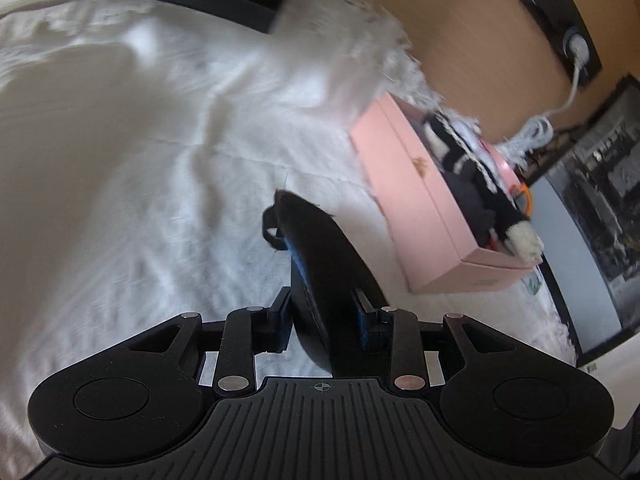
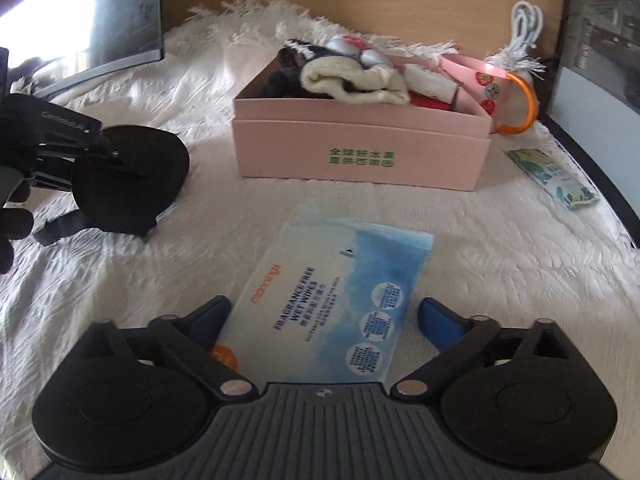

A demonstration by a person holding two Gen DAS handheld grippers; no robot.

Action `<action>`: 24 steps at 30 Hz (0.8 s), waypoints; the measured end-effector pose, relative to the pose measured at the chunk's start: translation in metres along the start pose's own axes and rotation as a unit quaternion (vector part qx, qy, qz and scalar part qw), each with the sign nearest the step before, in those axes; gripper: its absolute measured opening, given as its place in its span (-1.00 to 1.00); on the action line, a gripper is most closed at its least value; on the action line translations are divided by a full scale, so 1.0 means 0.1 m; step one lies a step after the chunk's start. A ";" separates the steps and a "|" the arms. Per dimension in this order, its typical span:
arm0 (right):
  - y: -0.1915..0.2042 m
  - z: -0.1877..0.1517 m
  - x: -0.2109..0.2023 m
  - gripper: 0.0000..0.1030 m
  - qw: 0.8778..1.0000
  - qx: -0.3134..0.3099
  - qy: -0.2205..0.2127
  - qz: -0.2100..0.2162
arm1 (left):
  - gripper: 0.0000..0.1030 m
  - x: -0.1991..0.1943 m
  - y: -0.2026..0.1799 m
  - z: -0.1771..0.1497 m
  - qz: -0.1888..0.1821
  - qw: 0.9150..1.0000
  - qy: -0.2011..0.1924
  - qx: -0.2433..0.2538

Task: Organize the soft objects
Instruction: 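Grasp the black strapped pouch with the left tool while the right tool holds the wipes, then carry the black pouch to the box with the left tool while the right tool carries the wipes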

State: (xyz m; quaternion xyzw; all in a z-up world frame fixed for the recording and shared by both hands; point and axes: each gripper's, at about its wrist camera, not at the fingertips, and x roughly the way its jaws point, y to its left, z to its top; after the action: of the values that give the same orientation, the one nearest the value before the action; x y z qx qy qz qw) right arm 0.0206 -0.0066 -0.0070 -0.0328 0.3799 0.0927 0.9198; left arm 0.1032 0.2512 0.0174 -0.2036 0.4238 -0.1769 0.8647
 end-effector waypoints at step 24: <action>-0.01 -0.04 0.00 1.00 1.000 0.007 -0.015 -0.001 | -0.43 0.16 -0.21 -0.01 -0.005 0.999 0.022 -0.026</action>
State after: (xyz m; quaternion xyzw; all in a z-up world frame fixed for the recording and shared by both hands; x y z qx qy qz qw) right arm 0.0179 -0.0086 -0.0102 -0.0252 0.3663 0.0900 0.9258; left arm 0.1091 0.2250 0.0170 -0.2238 0.4462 -0.1744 0.8487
